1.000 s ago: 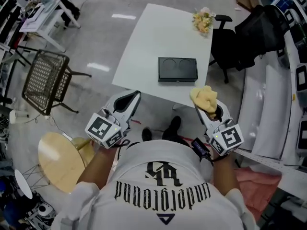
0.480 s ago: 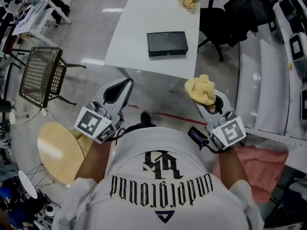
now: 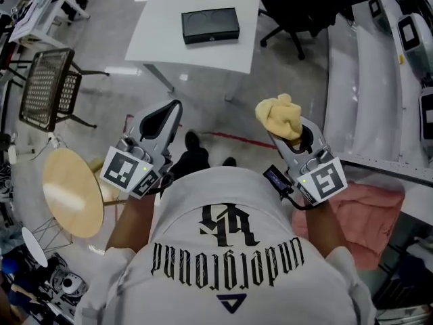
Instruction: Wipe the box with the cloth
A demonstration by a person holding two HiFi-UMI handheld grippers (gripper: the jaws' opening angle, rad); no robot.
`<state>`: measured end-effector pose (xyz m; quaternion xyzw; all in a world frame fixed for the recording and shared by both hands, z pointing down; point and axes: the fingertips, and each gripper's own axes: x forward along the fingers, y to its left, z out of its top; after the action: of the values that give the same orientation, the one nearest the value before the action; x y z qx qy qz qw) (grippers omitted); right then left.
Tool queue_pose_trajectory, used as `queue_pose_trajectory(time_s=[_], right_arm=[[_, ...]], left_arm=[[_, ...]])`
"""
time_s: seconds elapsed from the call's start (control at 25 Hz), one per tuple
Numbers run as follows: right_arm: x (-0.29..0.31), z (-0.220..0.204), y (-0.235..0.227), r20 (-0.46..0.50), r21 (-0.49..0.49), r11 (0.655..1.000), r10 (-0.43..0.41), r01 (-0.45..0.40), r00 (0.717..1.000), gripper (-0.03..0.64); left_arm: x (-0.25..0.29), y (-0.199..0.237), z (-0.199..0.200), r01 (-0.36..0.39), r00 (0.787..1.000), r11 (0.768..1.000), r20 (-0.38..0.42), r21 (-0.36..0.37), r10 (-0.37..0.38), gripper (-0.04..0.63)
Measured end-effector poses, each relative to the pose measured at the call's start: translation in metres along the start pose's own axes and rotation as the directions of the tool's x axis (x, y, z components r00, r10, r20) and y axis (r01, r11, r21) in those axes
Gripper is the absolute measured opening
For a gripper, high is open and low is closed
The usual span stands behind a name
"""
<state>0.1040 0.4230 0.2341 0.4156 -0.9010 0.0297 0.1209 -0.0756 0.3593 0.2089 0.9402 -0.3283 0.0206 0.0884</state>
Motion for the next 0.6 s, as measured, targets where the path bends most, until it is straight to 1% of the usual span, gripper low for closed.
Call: queue_pose_trajectory(time_s=[0.28,0.6], right_arm=[[-0.044,-0.005,0.011,0.019,0.002,1.0,-0.009,0.009,1.0,0.13],[-0.059,-0.006,0.02,0.034,0.037,0.999,-0.004,0.002,0.999,0.13]], left_arm=[[-0.006,-0.047,-0.003,0.004,1.0,1.0,0.009,0.004,-0.004,0.008],[-0.014,-0.065,-0.003,0.007,1.0,1.0,0.011,0.001,-0.007,0.008]])
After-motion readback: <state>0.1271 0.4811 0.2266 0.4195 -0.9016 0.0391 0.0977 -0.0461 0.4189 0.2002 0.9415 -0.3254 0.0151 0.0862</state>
